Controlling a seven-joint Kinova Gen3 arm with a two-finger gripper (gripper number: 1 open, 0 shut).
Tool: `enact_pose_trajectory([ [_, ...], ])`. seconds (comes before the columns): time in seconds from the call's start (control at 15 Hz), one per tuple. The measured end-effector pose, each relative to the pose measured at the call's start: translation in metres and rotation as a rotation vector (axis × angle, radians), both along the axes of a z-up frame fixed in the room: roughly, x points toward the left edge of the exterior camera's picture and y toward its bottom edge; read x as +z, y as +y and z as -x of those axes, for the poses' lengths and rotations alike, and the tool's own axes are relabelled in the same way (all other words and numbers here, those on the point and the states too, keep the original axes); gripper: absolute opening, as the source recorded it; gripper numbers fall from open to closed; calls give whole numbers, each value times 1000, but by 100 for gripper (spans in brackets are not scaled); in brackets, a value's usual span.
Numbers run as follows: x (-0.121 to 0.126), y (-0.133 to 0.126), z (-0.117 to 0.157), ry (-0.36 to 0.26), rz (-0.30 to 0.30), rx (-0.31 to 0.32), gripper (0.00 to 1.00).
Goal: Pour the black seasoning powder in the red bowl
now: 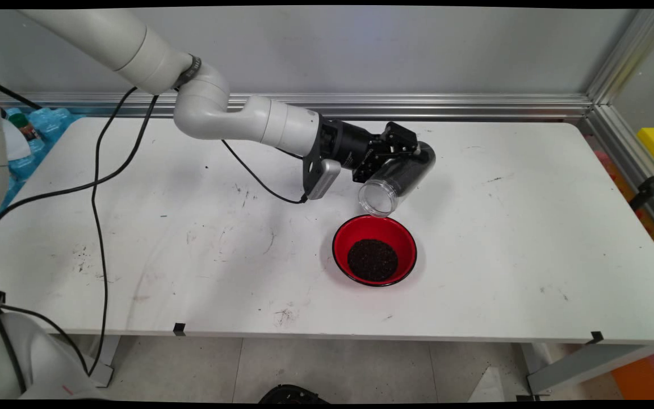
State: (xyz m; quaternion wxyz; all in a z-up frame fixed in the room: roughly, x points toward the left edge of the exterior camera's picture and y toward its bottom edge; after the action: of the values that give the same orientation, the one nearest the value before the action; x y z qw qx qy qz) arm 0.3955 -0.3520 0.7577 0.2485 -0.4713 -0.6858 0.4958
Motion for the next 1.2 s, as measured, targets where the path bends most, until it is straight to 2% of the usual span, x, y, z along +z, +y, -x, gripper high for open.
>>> enact_pose_trajectory([
  [1.2, -16, -17, 14, -34, 141, -33, 0],
])
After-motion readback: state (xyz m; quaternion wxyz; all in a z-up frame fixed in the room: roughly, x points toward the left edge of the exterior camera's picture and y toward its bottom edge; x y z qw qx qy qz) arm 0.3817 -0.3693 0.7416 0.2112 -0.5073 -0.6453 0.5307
